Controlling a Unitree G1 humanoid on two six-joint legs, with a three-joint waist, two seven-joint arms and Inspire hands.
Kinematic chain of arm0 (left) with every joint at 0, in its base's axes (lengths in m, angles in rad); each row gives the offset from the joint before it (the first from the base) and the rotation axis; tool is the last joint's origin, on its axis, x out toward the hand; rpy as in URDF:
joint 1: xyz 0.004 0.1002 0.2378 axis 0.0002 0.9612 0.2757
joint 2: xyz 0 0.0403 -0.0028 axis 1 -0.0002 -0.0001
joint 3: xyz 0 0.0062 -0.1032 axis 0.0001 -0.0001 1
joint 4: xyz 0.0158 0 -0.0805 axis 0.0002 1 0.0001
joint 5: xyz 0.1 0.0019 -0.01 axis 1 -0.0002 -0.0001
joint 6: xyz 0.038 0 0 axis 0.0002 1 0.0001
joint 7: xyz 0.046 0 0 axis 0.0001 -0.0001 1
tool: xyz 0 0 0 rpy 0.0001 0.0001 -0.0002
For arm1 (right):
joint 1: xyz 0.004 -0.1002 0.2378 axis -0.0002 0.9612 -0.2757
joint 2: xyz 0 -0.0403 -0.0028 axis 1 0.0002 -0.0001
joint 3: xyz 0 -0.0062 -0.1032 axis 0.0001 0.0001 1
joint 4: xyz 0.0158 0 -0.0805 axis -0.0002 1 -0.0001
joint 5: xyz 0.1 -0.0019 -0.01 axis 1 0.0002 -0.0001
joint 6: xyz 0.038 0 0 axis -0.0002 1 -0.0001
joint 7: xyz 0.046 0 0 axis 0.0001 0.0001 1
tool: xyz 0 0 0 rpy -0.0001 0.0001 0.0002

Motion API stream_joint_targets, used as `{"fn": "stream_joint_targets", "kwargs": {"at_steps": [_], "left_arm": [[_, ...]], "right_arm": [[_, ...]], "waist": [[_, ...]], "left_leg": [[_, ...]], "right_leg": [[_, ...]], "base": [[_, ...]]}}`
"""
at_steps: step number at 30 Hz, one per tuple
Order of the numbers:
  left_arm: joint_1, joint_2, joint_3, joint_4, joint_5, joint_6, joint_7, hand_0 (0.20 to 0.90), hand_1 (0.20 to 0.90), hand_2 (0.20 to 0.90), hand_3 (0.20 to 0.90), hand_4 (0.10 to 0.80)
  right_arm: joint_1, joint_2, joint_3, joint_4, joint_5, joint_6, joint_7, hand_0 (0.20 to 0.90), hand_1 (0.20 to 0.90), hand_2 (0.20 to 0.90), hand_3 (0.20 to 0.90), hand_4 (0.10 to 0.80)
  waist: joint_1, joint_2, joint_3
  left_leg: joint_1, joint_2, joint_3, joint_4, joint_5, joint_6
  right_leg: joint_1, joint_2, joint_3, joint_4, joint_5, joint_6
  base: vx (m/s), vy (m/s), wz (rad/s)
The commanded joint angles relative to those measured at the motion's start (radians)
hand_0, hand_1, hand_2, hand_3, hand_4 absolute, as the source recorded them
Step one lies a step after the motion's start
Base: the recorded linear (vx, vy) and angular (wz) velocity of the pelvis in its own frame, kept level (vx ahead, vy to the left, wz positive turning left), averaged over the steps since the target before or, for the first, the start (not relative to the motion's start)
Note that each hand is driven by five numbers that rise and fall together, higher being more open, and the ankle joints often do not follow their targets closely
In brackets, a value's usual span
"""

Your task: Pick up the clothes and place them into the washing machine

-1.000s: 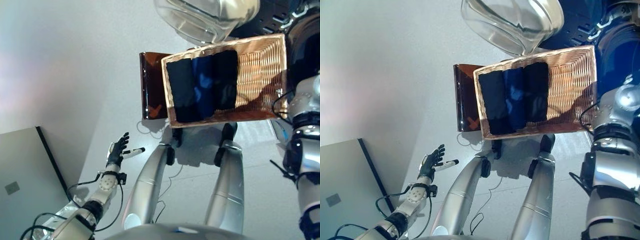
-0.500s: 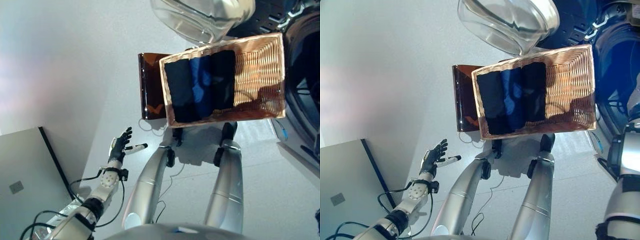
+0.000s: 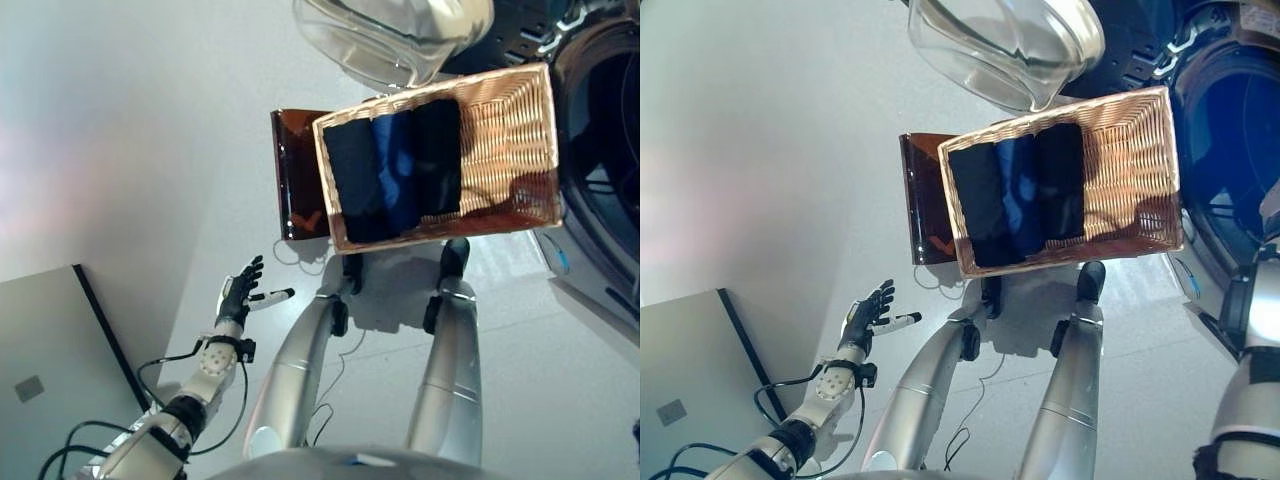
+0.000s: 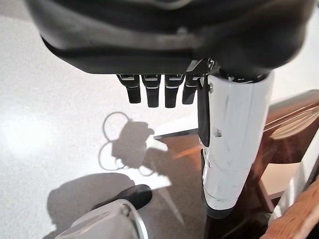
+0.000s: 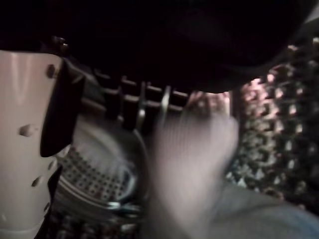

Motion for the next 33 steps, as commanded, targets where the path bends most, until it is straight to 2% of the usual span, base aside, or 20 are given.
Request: {"fn": "stream_joint_targets", "kwargs": {"at_steps": [1,6,12,16,17,19,20,21,22,31,32,33], "left_arm": [[0.068,0.045,0.027,0.058,-0.017,-0.022,0.009,0.900,0.900,0.900,0.900,0.800],[0.061,0.045,0.030,0.073,-0.016,-0.019,0.008,0.900,0.900,0.900,0.900,0.800],[0.053,0.036,0.037,0.091,-0.034,-0.012,0.001,0.900,0.900,0.900,0.900,0.800],[0.027,0.019,0.042,0.122,-0.051,-0.012,-0.003,0.900,0.900,0.900,0.900,0.800],[0.027,0.021,0.043,0.123,-0.051,-0.012,-0.004,0.900,0.900,0.900,0.900,0.800],[0.020,0.015,0.045,0.126,-0.061,-0.011,-0.008,0.900,0.900,0.900,0.900,0.800],[0.017,0.016,0.046,0.133,-0.063,-0.011,-0.010,0.900,0.900,0.900,0.900,0.800],[0.014,0.013,0.047,0.138,-0.064,-0.011,-0.010,0.900,0.900,0.900,0.900,0.800],[0.010,0.015,0.052,0.134,-0.067,-0.012,-0.011,0.900,0.900,0.900,0.900,0.800],[-0.005,0.018,0.068,0.153,-0.054,-0.015,-0.014,0.900,0.900,0.900,0.900,0.800],[-0.005,0.017,0.070,0.159,-0.054,-0.015,-0.013,0.900,0.900,0.900,0.900,0.800],[-0.007,0.016,0.073,0.165,-0.054,-0.012,-0.014,0.900,0.900,0.900,0.900,0.800]], "right_arm": [[-0.042,-0.136,0.087,-0.098,-0.013,-0.098,0.012,0.900,0.900,0.900,0.900,0.800],[-0.032,-0.116,0.068,-0.087,0.022,-0.098,0.035,0.900,0.900,0.900,0.900,0.800],[0.030,-0.038,-0.008,-0.105,0.093,-0.109,0.068,0.900,0.900,0.900,0.900,0.800],[0.104,0.093,-0.075,-0.130,0.139,-0.124,0.084,0.900,0.900,0.900,0.900,0.800],[0.109,0.096,-0.079,-0.134,0.139,-0.125,0.085,0.900,0.900,0.900,0.900,0.800],[0.158,0.181,-0.111,-0.150,0.164,-0.131,0.106,0.900,0.900,0.900,0.900,0.800],[0.171,0.211,-0.116,-0.156,0.173,-0.131,0.121,0.900,0.900,0.900,0.900,0.800],[0.182,0.236,-0.123,-0.154,0.183,-0.132,0.126,0.900,0.900,0.900,0.900,0.800],[0.191,0.261,-0.126,-0.151,0.192,-0.132,0.131,0.900,0.900,0.900,0.900,0.800],[0.233,0.416,-0.119,-0.146,0.248,-0.117,0.205,0.900,0.900,0.900,0.900,0.800],[0.248,0.436,-0.120,-0.161,0.250,-0.120,0.213,0.900,0.900,0.900,0.900,0.800],[0.264,0.458,-0.120,-0.174,0.253,-0.121,0.218,0.900,0.900,0.900,0.900,0.800]], "waist": [[0.013,0.041,-0.089],[0.015,0.039,-0.090],[0.006,0.033,-0.081],[-0.003,0.025,-0.070],[-0.004,0.023,-0.070],[-0.007,0.015,-0.064],[-0.007,0.012,-0.056],[-0.007,0.008,-0.063],[-0.004,0.004,-0.063],[0.001,-0.024,-0.062],[-0.002,-0.027,-0.055],[-0.003,-0.033,-0.057]], "left_leg": [[0.002,0.038,-0.078,-0.072,-0.013,-0.123],[0.012,0.040,-0.078,-0.083,-0.009,-0.122],[0.021,0.041,-0.079,-0.085,-0.007,-0.121],[0.032,0.045,-0.078,-0.089,-0.006,-0.118],[0.034,0.045,-0.079,-0.089,-0.006,-0.118],[0.037,0.045,-0.080,-0.082,-0.007,-0.117],[0.029,0.048,-0.075,-0.082,0.022,-0.113],[0.040,0.046,-0.083,-0.079,-0.008,-0.116],[0.041,0.045,-0.085,-0.075,-0.011,-0.115],[0.051,0.045,-0.096,-0.059,-0.013,-0.113],[0.046,0.047,-0.091,-0.065,0.019,-0.109],[0.055,0.049,-0.092,-0.071,0.020,-0.108]], "right_leg": [[0.097,0.040,0.011,-0.076,-0.075,-0.061],[0.111,0.039,0.008,-0.090,-0.069,-0.058],[0.131,0.041,0.004,-0.104,-0.061,-0.057],[0.155,0.047,-0.003,-0.119,-0.057,-0.056],[0.157,0.047,-0.003,-0.120,-0.057,-0.056],[0.169,0.050,-0.011,-0.121,-0.057,-0.057],[0.163,0.048,-0.022,-0.125,-0.028,-0.062],[0.175,0.049,-0.018,-0.121,-0.057,-0.057],[0.180,0.050,-0.020,-0.120,-0.059,-0.057],[0.214,0.052,-0.043,-0.122,-0.063,-0.058],[0.212,0.053,-0.051,-0.132,-0.032,-0.063],[0.221,0.055,-0.052,-0.135,-0.030,-0.063]], "base": [[-0.003,0.001,0.04],[0.000,0.000,0.00],[-0.006,0.002,-0.05],[-0.001,0.000,-0.04],[-0.003,-0.001,-0.04],[-0.059,0.001,0.02],[0.001,-0.013,0.03],[0.000,0.000,0.00],[0.105,-0.019,-0.04],[-0.017,-0.005,0.02],[-0.104,0.018,0.00],[-0.089,0.023,0.01]]}}
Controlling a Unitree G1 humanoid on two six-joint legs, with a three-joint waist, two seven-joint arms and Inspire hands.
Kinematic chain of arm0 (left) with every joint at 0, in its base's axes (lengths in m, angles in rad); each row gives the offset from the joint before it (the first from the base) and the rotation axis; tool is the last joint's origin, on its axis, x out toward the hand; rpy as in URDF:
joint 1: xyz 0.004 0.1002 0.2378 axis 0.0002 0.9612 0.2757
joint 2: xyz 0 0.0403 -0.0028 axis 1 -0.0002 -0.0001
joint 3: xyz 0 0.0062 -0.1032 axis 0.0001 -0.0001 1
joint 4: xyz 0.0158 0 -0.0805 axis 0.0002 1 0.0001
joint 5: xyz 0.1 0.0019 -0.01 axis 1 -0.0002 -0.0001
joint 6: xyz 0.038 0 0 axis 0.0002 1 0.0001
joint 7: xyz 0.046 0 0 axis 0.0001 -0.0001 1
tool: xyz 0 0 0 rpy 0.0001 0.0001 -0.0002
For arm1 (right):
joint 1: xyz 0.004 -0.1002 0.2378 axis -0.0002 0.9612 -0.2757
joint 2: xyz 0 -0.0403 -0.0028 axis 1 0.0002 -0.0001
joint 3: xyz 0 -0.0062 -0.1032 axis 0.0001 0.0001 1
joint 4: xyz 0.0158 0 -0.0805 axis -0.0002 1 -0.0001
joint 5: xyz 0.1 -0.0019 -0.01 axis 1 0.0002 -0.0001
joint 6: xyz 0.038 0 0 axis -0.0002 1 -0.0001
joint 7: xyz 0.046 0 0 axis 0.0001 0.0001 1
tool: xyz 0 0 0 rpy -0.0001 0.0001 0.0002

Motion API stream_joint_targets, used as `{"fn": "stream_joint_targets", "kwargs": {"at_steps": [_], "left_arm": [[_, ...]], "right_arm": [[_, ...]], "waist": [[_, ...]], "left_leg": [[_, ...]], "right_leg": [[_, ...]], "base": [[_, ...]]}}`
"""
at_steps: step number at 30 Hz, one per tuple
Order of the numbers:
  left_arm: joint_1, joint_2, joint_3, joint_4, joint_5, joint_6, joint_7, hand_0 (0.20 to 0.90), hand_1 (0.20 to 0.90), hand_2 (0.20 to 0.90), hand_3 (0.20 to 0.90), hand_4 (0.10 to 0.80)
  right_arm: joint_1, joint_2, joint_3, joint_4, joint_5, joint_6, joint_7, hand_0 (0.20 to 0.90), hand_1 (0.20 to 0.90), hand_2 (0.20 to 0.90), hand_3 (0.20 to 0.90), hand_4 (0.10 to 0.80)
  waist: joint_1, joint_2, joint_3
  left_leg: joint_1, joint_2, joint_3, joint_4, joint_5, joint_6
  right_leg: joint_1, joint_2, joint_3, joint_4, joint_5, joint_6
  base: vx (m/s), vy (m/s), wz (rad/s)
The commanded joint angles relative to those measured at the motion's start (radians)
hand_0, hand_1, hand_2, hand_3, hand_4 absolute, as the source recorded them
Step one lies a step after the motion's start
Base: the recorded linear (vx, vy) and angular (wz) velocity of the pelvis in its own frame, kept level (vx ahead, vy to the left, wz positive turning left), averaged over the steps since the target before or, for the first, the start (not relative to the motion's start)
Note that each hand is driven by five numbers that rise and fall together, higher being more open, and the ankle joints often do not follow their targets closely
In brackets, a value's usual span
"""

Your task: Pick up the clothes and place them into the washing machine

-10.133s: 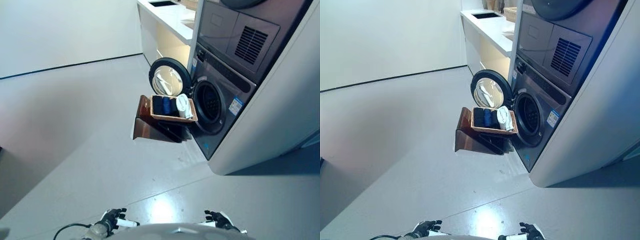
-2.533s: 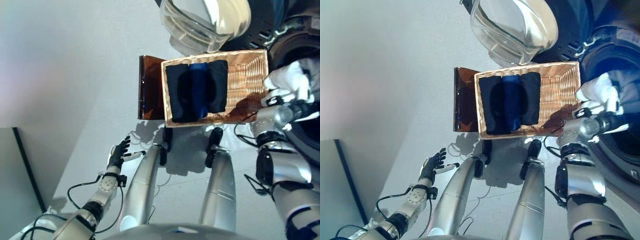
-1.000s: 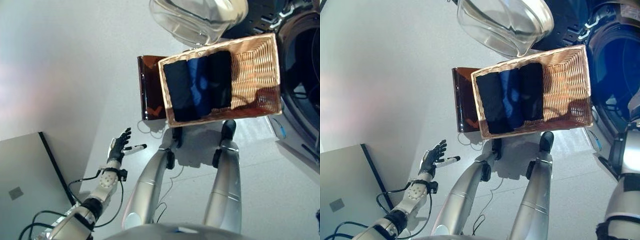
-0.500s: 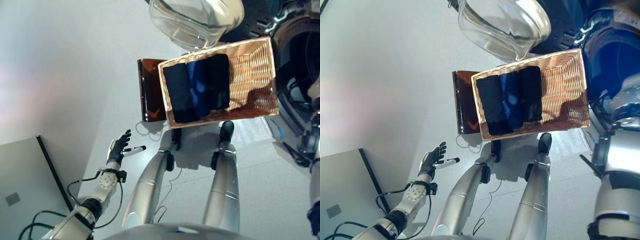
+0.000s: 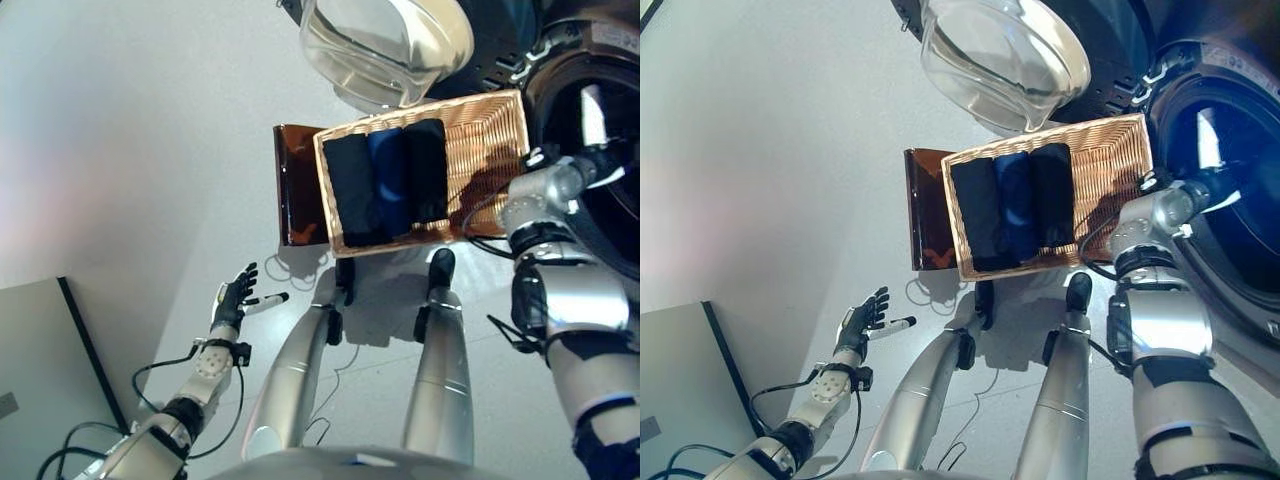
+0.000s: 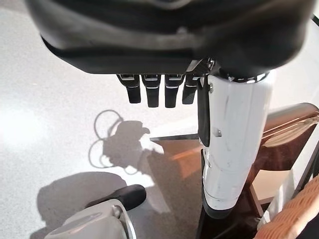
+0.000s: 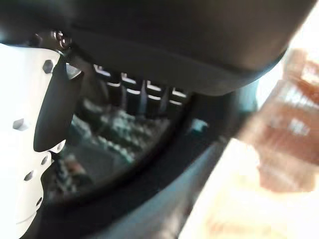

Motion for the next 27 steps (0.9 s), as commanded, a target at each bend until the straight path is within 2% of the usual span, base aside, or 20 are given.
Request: {"fn": "stream_joint_targets", "kwargs": {"at_steps": [1,3,4,5,6,8,10,11,12,13,16,20,21,27], "left_arm": [[-0.002,0.026,0.069,0.087,-0.014,-0.021,0.010,0.900,0.900,0.900,0.900,0.800],[-0.001,0.022,0.074,0.100,-0.013,-0.019,0.009,0.900,0.900,0.900,0.900,0.800],[0.000,0.022,0.075,0.101,-0.013,-0.019,0.009,0.900,0.900,0.900,0.900,0.800],[0.000,0.015,0.081,0.122,-0.009,-0.014,0.008,0.900,0.900,0.900,0.900,0.800],[0.004,0.010,0.084,0.127,-0.011,-0.011,0.005,0.900,0.900,0.900,0.900,0.800],[0.007,0.001,0.091,0.152,0.001,-0.003,0.001,0.900,0.900,0.900,0.900,0.800],[0.012,-0.011,0.104,0.184,0.022,0.008,-0.001,0.900,0.900,0.900,0.900,0.800],[0.022,-0.024,0.118,0.212,0.029,0.017,-0.007,0.900,0.900,0.900,0.900,0.800],[0.023,-0.024,0.118,0.212,0.029,0.017,-0.007,0.900,0.900,0.900,0.900,0.800],[0.030,-0.040,0.135,0.248,0.048,0.032,-0.011,0.900,0.900,0.900,0.900,0.800],[0.046,-0.048,0.169,0.288,0.073,0.041,-0.008,0.900,0.900,0.900,0.900,0.800],[0.072,-0.056,0.196,0.332,0.113,0.057,-0.009,0.900,0.900,0.900,0.900,0.800],[0.082,-0.050,0.218,0.353,0.135,0.068,-0.017,0.900,0.900,0.900,0.900,0.800],[0.106,-0.040,0.267,0.400,0.198,0.086,-0.039,0.900,0.900,0.900,0.900,0.800]], "right_arm": [[0.069,0.000,0.046,-0.109,-0.021,-0.088,0.053,0.900,0.900,0.900,0.900,0.800],[0.109,0.034,0.048,-0.137,-0.028,-0.088,0.060,0.900,0.900,0.900,0.900,0.800],[0.110,0.035,0.048,-0.138,-0.029,-0.088,0.058,0.900,0.900,0.900,0.900,0.800],[0.139,0.050,0.045,-0.141,-0.035,-0.080,0.069,0.900,0.900,0.900,0.900,0.800],[0.175,0.071,0.048,-0.151,-0.042,-0.073,0.076,0.900,0.900,0.900,0.900,0.800],[0.234,0.098,0.041,-0.154,-0.047,-0.059,0.097,0.900,0.900,0.900,0.900,0.800],[0.317,0.134,0.042,-0.159,-0.061,-0.037,0.126,0.900,0.900,0.900,0.900,0.800],[0.408,0.175,0.044,-0.178,-0.073,-0.020,0.149,0.900,0.900,0.900,0.900,0.800],[0.411,0.176,0.044,-0.179,-0.073,-0.020,0.149,0.900,0.900,0.900,0.900,0.800],[0.507,0.220,0.042,-0.169,-0.081,0.000,0.179,0.900,0.900,0.900,0.900,0.800],[0.628,0.263,0.047,-0.161,-0.097,0.031,0.225,0.900,0.900,0.900,0.900,0.800],[0.726,0.279,0.066,-0.110,-0.165,0.083,0.258,0.900,0.900,0.900,0.900,0.800],[0.761,0.281,0.099,-0.078,-0.245,0.128,0.264,0.900,0.900,0.900,0.900,0.800],[0.805,0.266,0.158,-0.002,-0.435,0.209,0.308,0.900,0.900,0.900,0.900,0.800]], "waist": [[0.026,-0.025,-0.050],[0.021,-0.038,-0.053],[0.021,-0.040,-0.059],[0.017,-0.047,-0.062],[0.015,-0.053,-0.060],[0.011,-0.069,-0.065],[0.003,-0.089,-0.068],[-0.005,-0.107,-0.071],[-0.006,-0.107,-0.069],[-0.008,-0.128,-0.085],[-0.015,-0.157,-0.107],[-0.015,-0.177,-0.144],[-0.010,-0.194,-0.174],[0.006,-0.219,-0.233]], "left_leg": [[0.004,0.037,-0.052,-0.073,0.007,-0.105],[0.029,0.037,-0.052,-0.087,0.010,-0.104],[0.043,0.035,-0.058,-0.087,-0.017,-0.107],[0.060,0.036,-0.060,-0.096,-0.015,-0.107],[0.075,0.037,-0.055,-0.116,0.021,-0.104],[0.124,0.037,-0.059,-0.140,0.025,-0.103],[0.187,0.038,-0.066,-0.171,0.031,-0.102],[0.245,0.040,-0.066,-0.202,0.038,-0.102],[0.251,0.040,-0.067,-0.205,0.039,-0.103],[0.322,0.045,-0.071,-0.243,0.046,-0.103],[0.424,0.052,-0.078,-0.295,0.055,-0.103],[0.532,0.060,-0.085,-0.366,0.071,-0.103],[0.588,0.066,-0.089,-0.400,0.070,-0.105],[0.674,0.068,-0.095,-0.438,0.058,-0.105]], "right_leg": [[0.116,0.036,-0.029,-0.057,-0.077,-0.070],[0.144,0.037,-0.035,-0.072,-0.074,-0.068],[0.156,0.038,-0.028,-0.070,-0.100,-0.064],[0.175,0.038,-0.032,-0.078,-0.098,-0.062],[0.194,0.039,-0.046,-0.096,-0.068,-0.066],[0.246,0.039,-0.056,-0.120,-0.064,-0.063],[0.308,0.039,-0.067,-0.150,-0.059,-0.059],[0.371,0.039,-0.078,-0.183,-0.052,-0.053],[0.378,0.039,-0.080,-0.186,-0.051,-0.053],[0.447,0.040,-0.091,-0.222,-0.047,-0.046],[0.554,0.039,-0.110,-0.282,-0.037,-0.038],[0.670,0.042,-0.125,-0.372,-0.009,-0.024],[0.725,0.042,-0.132,-0.418,0.000,-0.017],[0.824,0.037,-0.155,-0.492,0.020,-0.005]], "base": [[0.031,-0.007,0.05],[0.077,-0.021,0.05],[0.131,-0.016,0.01],[0.038,0.000,-0.04],[-0.040,0.007,-0.06],[0.018,-0.016,-0.07],[0.104,-0.037,-0.08],[0.087,-0.034,-0.08],[0.151,-0.053,-0.05],[0.145,-0.041,0.04],[0.154,-0.046,0.00],[0.121,-0.026,-0.05],[0.083,-0.021,-0.05],[0.141,-0.030,0.07]]}}
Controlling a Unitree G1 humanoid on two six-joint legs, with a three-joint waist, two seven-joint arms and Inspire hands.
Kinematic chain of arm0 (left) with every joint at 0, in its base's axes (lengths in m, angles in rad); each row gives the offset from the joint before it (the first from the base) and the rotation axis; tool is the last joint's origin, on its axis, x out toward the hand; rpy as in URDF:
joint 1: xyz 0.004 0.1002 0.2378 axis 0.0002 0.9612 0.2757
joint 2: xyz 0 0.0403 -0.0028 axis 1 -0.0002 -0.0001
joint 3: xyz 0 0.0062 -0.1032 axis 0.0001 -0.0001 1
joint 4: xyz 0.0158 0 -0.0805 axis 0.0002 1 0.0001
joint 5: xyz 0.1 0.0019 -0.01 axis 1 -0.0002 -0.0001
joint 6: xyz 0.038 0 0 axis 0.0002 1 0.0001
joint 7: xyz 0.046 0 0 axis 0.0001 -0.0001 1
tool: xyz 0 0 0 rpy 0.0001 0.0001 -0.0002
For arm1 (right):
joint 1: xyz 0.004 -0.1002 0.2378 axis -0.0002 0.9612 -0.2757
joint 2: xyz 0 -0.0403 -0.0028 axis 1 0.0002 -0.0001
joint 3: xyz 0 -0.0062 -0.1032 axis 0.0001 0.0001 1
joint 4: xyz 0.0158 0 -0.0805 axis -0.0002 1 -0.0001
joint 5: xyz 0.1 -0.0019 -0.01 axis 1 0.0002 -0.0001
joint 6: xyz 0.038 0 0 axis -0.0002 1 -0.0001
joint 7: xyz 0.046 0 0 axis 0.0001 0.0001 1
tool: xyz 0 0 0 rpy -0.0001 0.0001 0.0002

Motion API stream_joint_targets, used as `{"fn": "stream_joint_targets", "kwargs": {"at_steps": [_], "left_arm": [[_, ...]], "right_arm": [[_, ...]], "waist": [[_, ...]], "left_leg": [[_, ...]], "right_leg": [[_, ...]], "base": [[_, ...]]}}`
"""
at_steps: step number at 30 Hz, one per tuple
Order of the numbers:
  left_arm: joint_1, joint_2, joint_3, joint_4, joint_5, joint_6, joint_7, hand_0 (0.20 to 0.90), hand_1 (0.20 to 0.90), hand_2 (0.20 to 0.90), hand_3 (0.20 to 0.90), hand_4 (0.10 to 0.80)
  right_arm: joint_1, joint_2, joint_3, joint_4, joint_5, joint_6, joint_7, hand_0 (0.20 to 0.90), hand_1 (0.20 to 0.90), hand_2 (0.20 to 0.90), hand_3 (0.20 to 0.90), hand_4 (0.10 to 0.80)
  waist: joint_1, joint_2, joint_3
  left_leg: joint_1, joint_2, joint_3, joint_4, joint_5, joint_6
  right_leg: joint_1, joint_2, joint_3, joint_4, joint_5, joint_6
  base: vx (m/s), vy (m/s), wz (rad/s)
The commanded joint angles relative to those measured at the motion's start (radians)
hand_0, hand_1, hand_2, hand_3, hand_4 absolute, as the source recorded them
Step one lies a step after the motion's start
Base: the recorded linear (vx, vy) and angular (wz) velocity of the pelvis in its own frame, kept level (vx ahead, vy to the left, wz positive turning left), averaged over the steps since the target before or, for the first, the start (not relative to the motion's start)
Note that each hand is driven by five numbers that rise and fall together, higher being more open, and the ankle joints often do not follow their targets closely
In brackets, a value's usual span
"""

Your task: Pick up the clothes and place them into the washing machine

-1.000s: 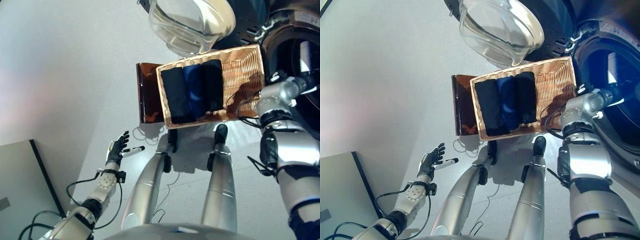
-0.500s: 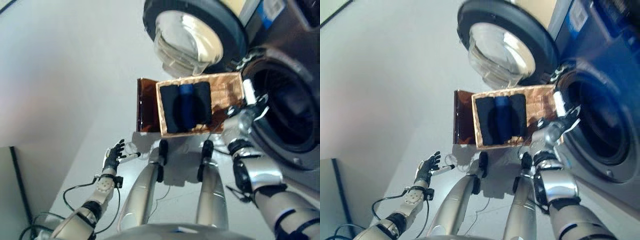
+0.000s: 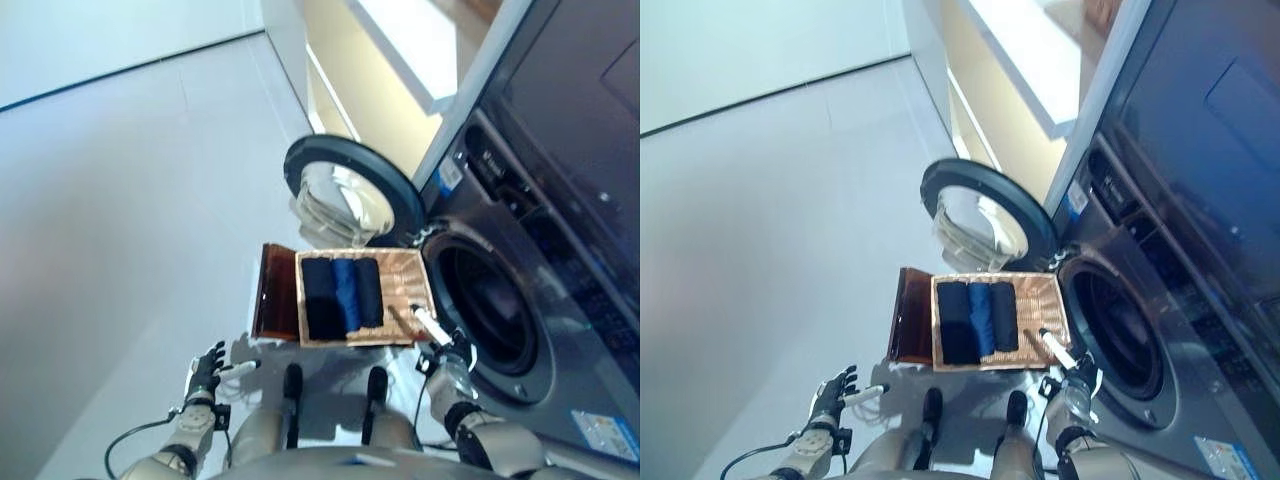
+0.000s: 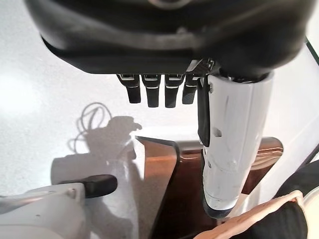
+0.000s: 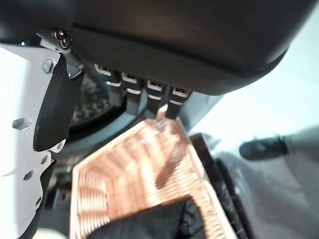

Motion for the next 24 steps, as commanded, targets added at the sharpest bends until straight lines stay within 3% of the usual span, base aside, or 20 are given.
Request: {"fn": "stream_joint_targets", "kwargs": {"at_steps": [1,5,10,14,24], "left_arm": [[-0.009,0.029,0.051,0.078,0.065,0.002,-0.025,0.900,0.900,0.900,0.900,0.800],[-0.002,0.048,0.078,0.094,0.071,0.022,-0.053,0.900,0.900,0.900,0.900,0.800],[-0.053,0.056,0.079,0.105,0.032,0.031,-0.047,0.900,0.900,0.900,0.900,0.800],[-0.121,0.073,0.069,0.047,0.002,0.002,0.013,0.900,0.900,0.900,0.900,0.800],[-0.180,0.081,0.017,-0.016,-0.015,-0.014,0.057,0.900,0.900,0.900,0.900,0.800]], "right_arm": [[-0.018,-0.055,0.046,0.011,-0.180,0.019,0.054,0.900,0.900,0.900,0.900,0.800],[-0.038,-0.060,0.106,0.027,-0.262,0.042,0.061,0.900,0.900,0.900,0.900,0.800],[-0.137,-0.065,0.151,0.037,-0.287,0.057,0.030,0.900,0.900,0.900,0.900,0.800],[-0.250,-0.095,0.160,0.041,-0.262,0.037,-0.034,0.900,0.900,0.900,0.900,0.800],[-0.428,-0.192,0.158,0.113,-0.220,0.025,-0.140,0.900,0.900,0.900,0.900,0.800]], "waist": [[0.038,0.008,-0.067],[0.060,-0.009,-0.073],[0.072,-0.018,0.014],[0.090,-0.003,0.128],[0.111,0.032,0.184]], "left_leg": [[-0.018,0.015,-0.029,-0.039,0.003,-0.078],[-0.005,0.015,-0.042,-0.055,0.004,-0.078],[-0.076,0.012,-0.063,0.007,0.004,-0.074],[-0.211,-0.003,-0.083,0.124,-0.004,-0.073],[-0.405,-0.028,-0.089,0.270,-0.037,-0.078]], "right_leg": [[0.070,-0.009,-0.025,-0.028,-0.044,-0.005],[0.086,-0.011,-0.045,-0.033,-0.047,-0.004],[0.023,-0.015,-0.058,0.036,-0.060,-0.017],[-0.090,-0.018,-0.077,0.157,-0.095,-0.039],[-0.274,-0.026,-0.075,0.324,-0.152,-0.058]], "base": [[0.068,-0.012,0.25],[0.054,-0.014,0.18],[-0.122,-0.012,0.20],[-0.156,0.006,0.20],[-0.040,0.027,0.18]]}}
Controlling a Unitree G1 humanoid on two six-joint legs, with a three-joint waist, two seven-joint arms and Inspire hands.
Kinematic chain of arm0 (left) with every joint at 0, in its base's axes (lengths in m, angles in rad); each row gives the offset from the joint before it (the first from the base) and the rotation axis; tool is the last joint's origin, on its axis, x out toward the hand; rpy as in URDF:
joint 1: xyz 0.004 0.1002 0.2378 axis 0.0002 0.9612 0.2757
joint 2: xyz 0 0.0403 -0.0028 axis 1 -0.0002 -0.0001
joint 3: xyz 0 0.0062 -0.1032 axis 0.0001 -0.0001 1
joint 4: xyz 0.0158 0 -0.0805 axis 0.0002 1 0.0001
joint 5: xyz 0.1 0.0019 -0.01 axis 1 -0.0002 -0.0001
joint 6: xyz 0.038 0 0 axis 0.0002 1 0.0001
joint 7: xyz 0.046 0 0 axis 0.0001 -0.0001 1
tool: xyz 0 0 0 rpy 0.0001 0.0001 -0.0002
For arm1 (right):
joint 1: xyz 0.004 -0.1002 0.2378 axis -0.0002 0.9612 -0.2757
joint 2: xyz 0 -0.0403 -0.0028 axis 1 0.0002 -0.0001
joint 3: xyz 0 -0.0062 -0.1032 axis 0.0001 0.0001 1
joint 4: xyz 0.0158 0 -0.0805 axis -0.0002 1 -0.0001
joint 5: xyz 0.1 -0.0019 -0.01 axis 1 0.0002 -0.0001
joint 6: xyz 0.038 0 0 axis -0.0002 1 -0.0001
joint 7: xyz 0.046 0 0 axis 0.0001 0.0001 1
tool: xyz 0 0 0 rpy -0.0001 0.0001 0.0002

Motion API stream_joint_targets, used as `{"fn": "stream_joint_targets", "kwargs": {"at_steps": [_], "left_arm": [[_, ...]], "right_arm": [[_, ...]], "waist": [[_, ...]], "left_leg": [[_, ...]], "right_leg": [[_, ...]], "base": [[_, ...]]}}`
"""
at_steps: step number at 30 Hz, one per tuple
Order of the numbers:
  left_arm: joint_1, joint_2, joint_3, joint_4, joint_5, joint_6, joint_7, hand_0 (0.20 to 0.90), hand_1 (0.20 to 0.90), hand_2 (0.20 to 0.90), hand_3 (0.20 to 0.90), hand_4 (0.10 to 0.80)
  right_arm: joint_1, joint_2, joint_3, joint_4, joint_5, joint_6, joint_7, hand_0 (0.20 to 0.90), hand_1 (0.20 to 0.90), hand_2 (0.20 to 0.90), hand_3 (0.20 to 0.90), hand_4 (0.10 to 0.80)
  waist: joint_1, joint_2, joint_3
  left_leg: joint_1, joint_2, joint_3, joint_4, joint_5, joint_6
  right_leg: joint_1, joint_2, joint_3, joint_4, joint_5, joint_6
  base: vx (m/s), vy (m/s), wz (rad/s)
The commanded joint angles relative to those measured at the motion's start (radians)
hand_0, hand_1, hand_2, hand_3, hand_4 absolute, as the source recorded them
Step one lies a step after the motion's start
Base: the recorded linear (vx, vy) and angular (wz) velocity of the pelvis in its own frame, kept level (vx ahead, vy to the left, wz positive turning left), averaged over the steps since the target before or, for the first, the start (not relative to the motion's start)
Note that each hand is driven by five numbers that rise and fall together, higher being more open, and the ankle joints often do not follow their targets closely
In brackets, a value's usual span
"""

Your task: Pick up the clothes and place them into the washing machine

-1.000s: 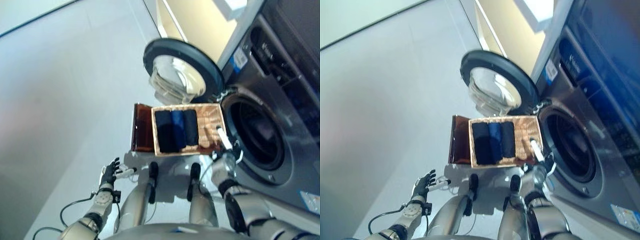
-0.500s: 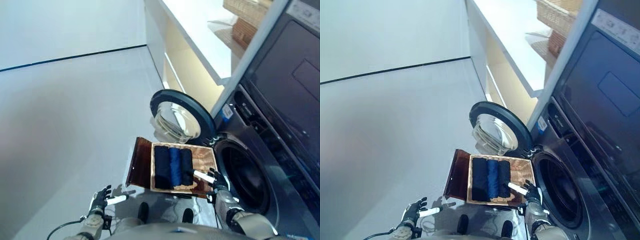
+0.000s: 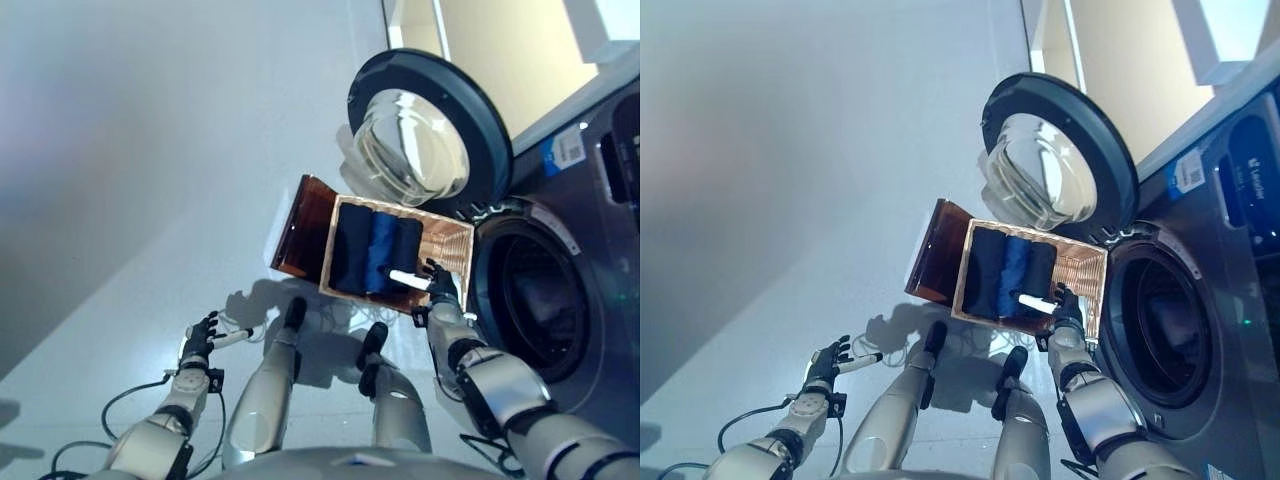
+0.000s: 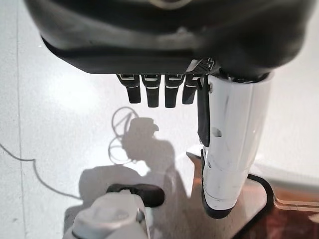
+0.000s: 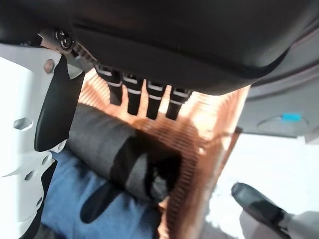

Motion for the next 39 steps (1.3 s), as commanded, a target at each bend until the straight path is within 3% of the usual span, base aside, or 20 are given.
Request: {"fn": "stream_joint_targets", "kwargs": {"at_steps": [1,5,7,27,34,35,39], "left_arm": [[0.003,0.038,-0.029,-0.012,-0.022,-0.038,0.046,0.900,0.900,0.900,0.900,0.800],[-0.001,0.045,-0.041,-0.025,-0.035,-0.042,0.047,0.900,0.900,0.900,0.900,0.800],[0.000,0.045,-0.044,-0.026,-0.041,-0.044,0.048,0.900,0.900,0.900,0.900,0.800],[0.014,0.010,-0.139,-0.178,-0.115,-0.106,0.069,0.900,0.900,0.900,0.900,0.800],[-0.008,0.004,-0.146,-0.139,-0.111,-0.109,0.076,0.900,0.900,0.900,0.900,0.800],[-0.014,0.003,-0.146,-0.136,-0.111,-0.110,0.079,0.900,0.900,0.900,0.900,0.800],[-0.029,0.000,-0.146,-0.123,-0.111,-0.114,0.084,0.900,0.900,0.900,0.900,0.800]], "right_arm": [[-0.057,-0.111,0.003,0.000,0.035,-0.054,-0.069,0.900,0.900,0.900,0.900,0.800],[-0.128,-0.147,0.016,0.026,0.042,-0.052,-0.089,0.900,0.900,0.900,0.900,0.800],[-0.142,-0.154,0.017,0.031,0.044,-0.052,-0.097,0.900,0.900,0.900,0.900,0.800],[-0.308,-0.217,0.061,0.101,0.067,-0.069,-0.169,0.900,0.900,0.900,0.900,0.800],[-0.308,-0.198,0.070,0.090,0.053,-0.074,-0.169,0.900,0.900,0.900,0.900,0.800],[-0.307,-0.196,0.073,0.087,0.049,-0.075,-0.170,0.807,0.807,0.807,0.807,0.733],[-0.299,-0.189,0.077,0.071,0.038,-0.079,-0.172,0.842,0.842,0.842,0.842,0.759]], "waist": [[0.011,0.020,-0.029],[0.014,0.041,-0.005],[0.014,0.040,-0.004],[0.045,0.130,0.027],[0.052,0.128,0.012],[0.052,0.127,0.011],[0.054,0.123,0.009]], "left_leg": [[-0.087,-0.020,0.031,0.081,-0.062,-0.036],[-0.150,-0.022,0.042,0.119,-0.071,-0.035],[-0.151,-0.020,0.041,0.132,-0.106,-0.039],[-0.324,-0.060,0.069,0.170,-0.108,-0.032],[-0.324,-0.067,0.067,0.161,-0.108,-0.029],[-0.323,-0.067,0.066,0.159,-0.108,-0.029],[-0.323,-0.071,0.061,0.153,-0.106,-0.031]], "right_leg": [[-0.001,0.000,0.048,0.048,-0.063,-0.012],[-0.061,-0.004,0.063,0.079,-0.066,-0.014],[-0.063,-0.004,0.073,0.093,-0.098,-0.009],[-0.235,-0.038,0.097,0.137,-0.095,-0.007],[-0.232,-0.042,0.092,0.130,-0.095,-0.005],[-0.230,-0.043,0.091,0.127,-0.095,-0.005],[-0.217,-0.043,0.082,0.112,-0.092,-0.002]], "base": [[-0.034,0.067,0.04],[-0.022,0.048,-0.02],[0.073,0.012,-0.03],[0.003,0.035,-0.01],[0.043,0.003,0.01],[0.000,0.000,0.00],[0.031,-0.020,0.05]]}}
